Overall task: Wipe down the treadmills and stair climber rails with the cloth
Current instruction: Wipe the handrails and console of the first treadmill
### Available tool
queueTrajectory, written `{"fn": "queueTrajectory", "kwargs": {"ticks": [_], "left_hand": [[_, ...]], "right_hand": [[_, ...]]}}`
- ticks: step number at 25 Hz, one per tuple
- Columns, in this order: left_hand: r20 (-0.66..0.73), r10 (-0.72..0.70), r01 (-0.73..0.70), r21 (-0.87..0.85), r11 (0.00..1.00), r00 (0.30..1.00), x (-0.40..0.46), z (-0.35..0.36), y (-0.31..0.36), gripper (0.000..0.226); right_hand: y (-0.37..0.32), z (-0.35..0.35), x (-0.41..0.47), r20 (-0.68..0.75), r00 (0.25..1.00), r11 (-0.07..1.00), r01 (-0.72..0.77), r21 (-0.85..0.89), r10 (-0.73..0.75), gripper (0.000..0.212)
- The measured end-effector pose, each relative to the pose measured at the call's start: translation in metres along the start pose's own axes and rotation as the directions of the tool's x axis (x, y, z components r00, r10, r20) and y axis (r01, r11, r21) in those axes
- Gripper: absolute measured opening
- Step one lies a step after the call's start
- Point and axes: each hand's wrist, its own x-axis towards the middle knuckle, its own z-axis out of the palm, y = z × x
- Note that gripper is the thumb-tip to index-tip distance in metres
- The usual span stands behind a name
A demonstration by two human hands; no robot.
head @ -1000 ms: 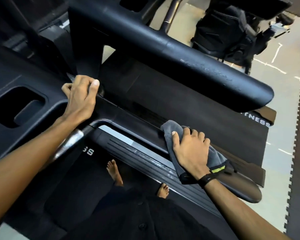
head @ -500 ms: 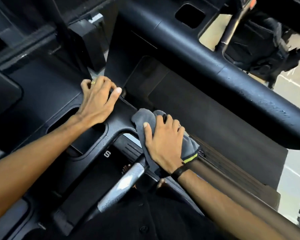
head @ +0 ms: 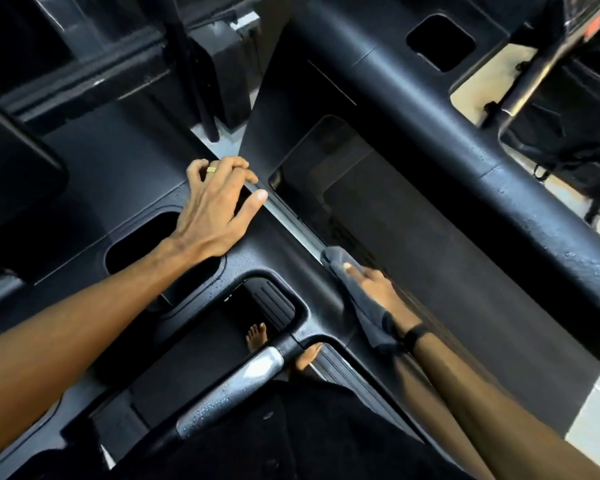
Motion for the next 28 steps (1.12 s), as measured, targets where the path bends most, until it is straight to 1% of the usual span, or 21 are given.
{"fn": "queueTrajectory", "kwargs": {"ticks": [1,3,5,6,7,9,10,11,13,14,15,16,17,18,20,21,22,23,25,26,28], "left_hand": [[-0.010,-0.004,0.004,-0.003,1.000,1.000,-0.001,0.000,0.000,0.049],[-0.008,-0.008,0.008,-0.016,1.000,1.000,-0.002,0.002,0.000,0.050],[-0.001,-0.020,0.020,-0.021,1.000,1.000,-0.001,0.000,0.000,0.052],[0.001,-0.025,0.025,-0.018,1.000,1.000,-0.001,-0.001,0.001,0.053],[0.003,-0.027,0.027,-0.012,1.000,1.000,0.000,-0.002,0.002,0.053],[0.022,-0.024,0.024,-0.010,1.000,0.999,0.000,-0.004,0.003,0.055],[0.027,-0.023,0.024,-0.018,1.000,0.999,0.000,-0.004,0.003,0.056],[0.024,-0.023,0.024,-0.022,0.999,0.999,-0.001,-0.004,0.003,0.057],[0.017,-0.026,0.027,-0.019,0.999,1.000,-0.002,-0.004,0.003,0.057],[0.014,-0.027,0.027,-0.018,0.999,1.000,-0.001,-0.003,0.001,0.056],[0.007,-0.025,0.025,-0.017,1.000,1.000,-0.001,-0.002,0.000,0.055],[-0.003,-0.021,0.021,-0.016,1.000,1.000,-0.001,-0.002,0.000,0.054],[-0.013,-0.013,0.013,-0.022,1.000,1.000,0.000,-0.002,0.001,0.053],[-0.015,-0.007,0.006,-0.037,0.999,1.000,0.002,0.000,0.001,0.053],[-0.017,-0.002,0.001,-0.033,0.999,1.000,0.000,0.001,-0.002,0.052],[-0.025,-0.002,0.001,-0.019,1.000,1.000,-0.001,0.001,-0.003,0.052],[-0.031,0.002,-0.002,-0.015,1.000,1.000,-0.001,0.001,-0.004,0.052],[-0.022,0.012,-0.012,-0.004,1.000,1.000,0.000,-0.001,-0.003,0.053],[0.005,0.024,-0.024,0.005,1.000,1.000,0.000,0.000,0.001,0.055],[0.012,0.020,-0.020,-0.001,1.000,1.000,0.000,-0.001,0.001,0.056],[0.004,0.006,-0.006,-0.005,1.000,1.000,-0.003,-0.002,-0.002,0.057]], "right_hand": [[0.008,0.005,-0.012,-0.118,0.993,0.995,-0.014,-0.104,0.001,0.062],[-0.003,0.029,-0.041,-0.358,0.918,0.911,0.006,-0.413,-0.168,0.069],[-0.039,0.057,-0.049,-0.425,0.843,0.866,0.089,-0.493,-0.328,0.069],[-0.061,0.065,-0.037,-0.417,0.838,0.870,0.128,-0.476,-0.351,0.067],[-0.082,0.063,-0.019,-0.353,0.877,0.893,0.163,-0.420,-0.326,0.065],[-0.104,0.044,0.026,-0.180,0.961,0.972,0.185,-0.142,-0.209,0.063],[-0.100,0.033,0.040,-0.054,0.983,0.985,0.174,-0.008,-0.174,0.060],[-0.088,0.024,0.042,0.046,0.976,0.976,0.211,0.046,-0.213,0.054],[-0.049,0.012,0.026,0.103,0.952,0.954,0.296,-0.053,-0.289,0.041],[-0.028,0.004,0.018,0.134,0.955,0.956,0.277,-0.095,-0.263,0.044],[-0.011,-0.001,0.008,0.113,0.978,0.978,0.185,-0.095,-0.174,0.051],[0.004,0.000,-0.005,-0.031,0.994,0.982,0.094,-0.166,-0.100,0.058],[0.009,0.010,-0.018,-0.211,0.972,0.959,0.040,-0.280,-0.102,0.064],[0.002,0.025,-0.031,-0.340,0.919,0.898,0.034,-0.438,-0.200,0.065],[-0.041,0.058,-0.040,-0.439,0.805,0.832,0.117,-0.542,-0.398,0.058],[-0.066,0.065,-0.033,-0.418,0.807,0.845,0.176,-0.505,-0.417,0.056],[-0.091,0.061,-0.020,-0.338,0.864,0.875,0.207,-0.438,-0.374,0.055],[-0.110,0.050,0.000,-0.225,0.913,0.909,0.258,-0.327,-0.340,0.054],[-0.111,0.027,0.033,-0.023,0.973,0.973,0.229,-0.029,-0.230,0.053],[-0.098,0.018,0.033,0.085,0.975,0.979,0.203,0.011,-0.203,0.053],[-0.055,0.008,0.016,0.134,0.978,0.973,0.180,-0.143,-0.162,0.051]]}}
